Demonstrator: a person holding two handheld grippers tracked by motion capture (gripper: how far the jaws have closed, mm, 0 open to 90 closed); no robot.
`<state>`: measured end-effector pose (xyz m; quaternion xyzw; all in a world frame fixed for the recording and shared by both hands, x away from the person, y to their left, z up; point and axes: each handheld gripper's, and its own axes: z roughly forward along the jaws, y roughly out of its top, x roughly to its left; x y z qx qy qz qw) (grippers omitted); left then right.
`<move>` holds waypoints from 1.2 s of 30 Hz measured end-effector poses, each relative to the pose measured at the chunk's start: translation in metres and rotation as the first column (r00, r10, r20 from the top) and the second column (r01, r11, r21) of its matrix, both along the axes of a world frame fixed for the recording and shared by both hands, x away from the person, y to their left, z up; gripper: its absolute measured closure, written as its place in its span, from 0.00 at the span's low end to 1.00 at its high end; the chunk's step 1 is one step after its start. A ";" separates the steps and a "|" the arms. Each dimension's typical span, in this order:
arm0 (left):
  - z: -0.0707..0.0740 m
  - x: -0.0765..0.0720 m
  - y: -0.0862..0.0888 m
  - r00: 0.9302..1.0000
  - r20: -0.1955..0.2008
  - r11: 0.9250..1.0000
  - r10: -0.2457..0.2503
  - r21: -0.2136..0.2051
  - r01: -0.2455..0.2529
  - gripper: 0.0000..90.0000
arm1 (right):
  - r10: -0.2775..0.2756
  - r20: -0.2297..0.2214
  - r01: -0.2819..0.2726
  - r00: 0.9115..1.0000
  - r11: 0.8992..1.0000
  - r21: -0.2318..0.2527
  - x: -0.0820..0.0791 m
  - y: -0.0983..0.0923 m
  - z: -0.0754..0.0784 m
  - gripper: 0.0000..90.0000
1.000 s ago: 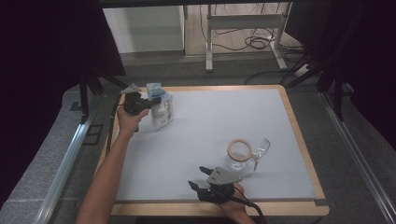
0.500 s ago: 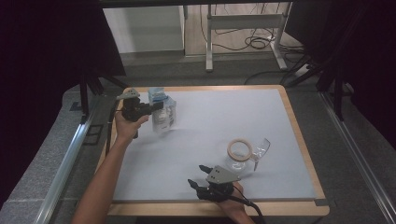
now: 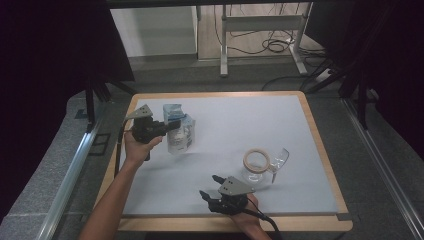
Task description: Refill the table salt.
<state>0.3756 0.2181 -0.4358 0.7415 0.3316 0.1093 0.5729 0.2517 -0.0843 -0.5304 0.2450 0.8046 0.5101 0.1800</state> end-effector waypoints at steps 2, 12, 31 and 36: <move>0.002 -0.005 -0.002 1.000 0.001 1.000 -0.011 -0.005 0.011 1.00 | -0.015 0.005 0.015 1.000 1.000 0.002 0.002 0.002 0.002 0.37; 0.000 -0.024 -0.018 0.998 0.004 0.998 -0.056 -0.008 0.056 1.00 | -0.056 0.012 0.056 0.998 0.998 -0.002 0.013 0.013 0.007 0.33; 0.010 -0.051 -0.053 0.987 0.001 0.987 -0.159 -0.036 0.159 1.00 | -0.148 0.009 0.148 0.989 0.987 -0.065 0.022 0.014 -0.001 0.26; 0.013 -0.056 -0.059 0.983 -0.001 0.983 -0.181 -0.042 0.181 1.00 | -0.189 0.001 0.189 0.982 0.979 -0.082 0.025 0.014 -0.002 0.25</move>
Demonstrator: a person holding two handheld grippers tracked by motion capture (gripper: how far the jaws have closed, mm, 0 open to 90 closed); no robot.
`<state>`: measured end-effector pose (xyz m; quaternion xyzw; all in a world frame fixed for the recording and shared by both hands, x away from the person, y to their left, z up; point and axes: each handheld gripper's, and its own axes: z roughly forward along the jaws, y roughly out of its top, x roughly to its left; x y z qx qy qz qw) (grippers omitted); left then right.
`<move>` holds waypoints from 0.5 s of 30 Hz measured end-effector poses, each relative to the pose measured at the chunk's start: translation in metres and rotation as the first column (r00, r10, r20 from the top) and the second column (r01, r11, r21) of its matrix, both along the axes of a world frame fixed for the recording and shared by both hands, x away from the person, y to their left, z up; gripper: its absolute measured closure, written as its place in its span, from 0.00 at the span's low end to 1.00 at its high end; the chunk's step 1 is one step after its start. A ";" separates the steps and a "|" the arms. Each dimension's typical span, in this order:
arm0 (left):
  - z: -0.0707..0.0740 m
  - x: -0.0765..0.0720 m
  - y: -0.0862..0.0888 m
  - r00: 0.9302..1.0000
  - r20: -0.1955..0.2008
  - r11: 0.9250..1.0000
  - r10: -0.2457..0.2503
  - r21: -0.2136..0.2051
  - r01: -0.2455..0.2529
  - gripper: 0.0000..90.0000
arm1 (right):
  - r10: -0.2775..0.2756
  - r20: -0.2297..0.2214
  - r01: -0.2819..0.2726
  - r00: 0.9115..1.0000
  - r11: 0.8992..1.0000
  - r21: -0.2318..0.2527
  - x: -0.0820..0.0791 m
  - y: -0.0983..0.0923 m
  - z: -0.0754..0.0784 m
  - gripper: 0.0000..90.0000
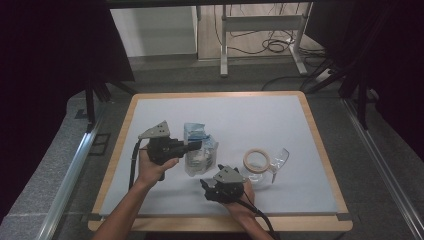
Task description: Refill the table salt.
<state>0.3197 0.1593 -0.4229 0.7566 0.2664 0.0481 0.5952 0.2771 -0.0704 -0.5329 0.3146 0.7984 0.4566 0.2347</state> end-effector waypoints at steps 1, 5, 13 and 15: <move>0.001 -0.001 -0.001 1.000 0.001 1.000 -0.005 -0.002 0.005 1.00 | -0.006 -0.003 0.006 1.000 1.000 -0.001 0.001 0.000 0.000 0.25; 0.004 -0.004 -0.004 1.000 0.005 1.000 -0.015 -0.005 0.015 1.00 | -0.021 -0.002 0.021 1.000 1.000 -0.009 0.004 0.000 -0.001 0.25; 0.006 -0.005 -0.012 1.000 -0.005 1.000 -0.025 -0.003 0.025 1.00 | -0.045 0.037 0.045 0.998 0.999 0.002 0.007 0.004 0.001 0.26; 0.004 -0.004 -0.015 1.000 -0.008 1.000 -0.023 0.001 0.023 1.00 | -0.041 0.060 0.040 0.997 0.999 0.004 0.004 0.005 0.002 0.27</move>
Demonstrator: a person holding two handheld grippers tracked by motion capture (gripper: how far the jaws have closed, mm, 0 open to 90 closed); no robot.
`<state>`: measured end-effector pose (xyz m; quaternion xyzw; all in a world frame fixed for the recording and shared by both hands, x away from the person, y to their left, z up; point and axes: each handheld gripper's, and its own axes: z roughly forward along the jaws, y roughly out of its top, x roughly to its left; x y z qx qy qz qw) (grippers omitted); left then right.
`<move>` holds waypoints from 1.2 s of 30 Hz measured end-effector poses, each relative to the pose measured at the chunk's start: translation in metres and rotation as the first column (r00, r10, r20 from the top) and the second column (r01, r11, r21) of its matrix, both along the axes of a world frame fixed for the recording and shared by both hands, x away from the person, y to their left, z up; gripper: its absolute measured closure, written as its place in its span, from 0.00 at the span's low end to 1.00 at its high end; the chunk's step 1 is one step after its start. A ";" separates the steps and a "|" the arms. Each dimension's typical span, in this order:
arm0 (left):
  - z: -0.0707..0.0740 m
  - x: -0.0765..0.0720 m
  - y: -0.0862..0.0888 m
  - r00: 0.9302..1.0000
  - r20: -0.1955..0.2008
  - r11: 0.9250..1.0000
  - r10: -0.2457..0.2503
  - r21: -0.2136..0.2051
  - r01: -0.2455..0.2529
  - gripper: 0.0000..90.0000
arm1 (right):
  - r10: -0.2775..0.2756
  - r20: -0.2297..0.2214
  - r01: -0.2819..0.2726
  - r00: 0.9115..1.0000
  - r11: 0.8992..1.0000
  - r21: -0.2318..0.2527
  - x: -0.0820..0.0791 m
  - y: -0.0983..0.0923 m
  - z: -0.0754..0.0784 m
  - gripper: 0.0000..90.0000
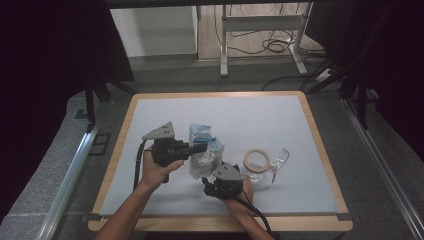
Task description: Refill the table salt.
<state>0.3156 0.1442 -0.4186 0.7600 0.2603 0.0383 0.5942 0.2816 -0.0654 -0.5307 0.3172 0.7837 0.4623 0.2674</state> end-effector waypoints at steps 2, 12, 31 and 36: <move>-0.002 0.002 -0.003 1.000 -0.010 1.000 -0.004 0.000 0.004 1.00 | 0.017 0.019 -0.017 1.000 1.000 -0.010 -0.004 0.002 0.001 0.28; -0.002 0.010 -0.018 0.999 -0.034 1.000 -0.025 -0.002 0.025 1.00 | 0.006 -0.013 -0.006 1.000 1.000 0.007 -0.007 -0.006 0.001 0.30; 0.002 0.019 -0.052 0.996 -0.052 0.996 -0.078 0.036 0.080 1.00 | 0.006 -0.061 -0.002 0.998 0.998 0.070 -0.015 -0.023 0.003 0.39; 0.002 0.023 -0.059 0.994 -0.064 0.995 -0.090 0.033 0.093 1.00 | 0.000 -0.077 0.007 0.997 0.996 0.089 -0.016 -0.026 0.003 0.41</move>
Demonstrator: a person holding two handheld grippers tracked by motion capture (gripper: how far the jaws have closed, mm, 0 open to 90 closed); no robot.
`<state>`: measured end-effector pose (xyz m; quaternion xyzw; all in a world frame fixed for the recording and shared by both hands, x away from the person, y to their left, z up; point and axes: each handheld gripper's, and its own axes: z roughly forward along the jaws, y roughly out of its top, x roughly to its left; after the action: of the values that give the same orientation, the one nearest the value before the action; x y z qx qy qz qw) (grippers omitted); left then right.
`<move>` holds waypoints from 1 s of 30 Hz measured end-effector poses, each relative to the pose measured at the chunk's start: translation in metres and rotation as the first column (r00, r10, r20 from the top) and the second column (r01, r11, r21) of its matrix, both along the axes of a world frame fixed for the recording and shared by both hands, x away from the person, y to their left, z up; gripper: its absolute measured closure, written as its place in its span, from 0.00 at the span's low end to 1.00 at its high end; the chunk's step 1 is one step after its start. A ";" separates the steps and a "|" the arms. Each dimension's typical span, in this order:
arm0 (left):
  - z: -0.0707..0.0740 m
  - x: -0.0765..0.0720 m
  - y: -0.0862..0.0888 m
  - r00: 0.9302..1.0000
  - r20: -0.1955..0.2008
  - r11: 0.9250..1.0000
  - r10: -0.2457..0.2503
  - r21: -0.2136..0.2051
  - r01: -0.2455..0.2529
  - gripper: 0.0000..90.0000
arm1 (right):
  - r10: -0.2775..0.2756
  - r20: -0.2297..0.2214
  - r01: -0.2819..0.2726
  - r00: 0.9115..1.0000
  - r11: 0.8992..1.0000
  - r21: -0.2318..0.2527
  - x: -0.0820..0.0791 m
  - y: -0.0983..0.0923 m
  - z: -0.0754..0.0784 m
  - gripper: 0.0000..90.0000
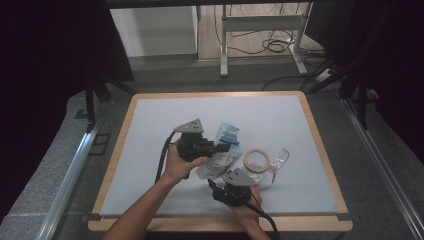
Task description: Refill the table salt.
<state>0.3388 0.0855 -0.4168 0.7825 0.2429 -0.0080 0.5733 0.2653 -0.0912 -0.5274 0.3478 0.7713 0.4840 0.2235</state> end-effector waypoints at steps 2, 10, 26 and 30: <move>0.001 0.001 -0.004 1.000 0.002 1.000 -0.002 0.009 0.002 1.00 | -0.004 -0.002 0.004 1.000 1.000 0.006 -0.001 -0.001 0.000 0.41; 0.003 0.006 -0.016 1.000 0.002 0.999 -0.014 0.035 0.014 1.00 | -0.012 -0.008 0.012 1.000 1.000 0.022 -0.003 -0.007 0.002 0.41; 0.009 0.016 -0.035 0.999 0.022 0.991 -0.033 0.132 0.030 1.00 | -0.053 -0.011 0.053 0.999 0.996 0.071 0.000 -0.007 -0.001 0.41; 0.007 0.017 -0.037 0.999 0.030 0.990 -0.038 0.136 0.033 1.00 | -0.049 -0.024 0.051 0.999 0.996 0.075 0.003 -0.008 -0.002 0.41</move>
<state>0.3562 0.0487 -0.4098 0.8239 0.2196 0.0111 0.5224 0.2680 -0.0997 -0.5296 0.3804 0.7459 0.5032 0.2138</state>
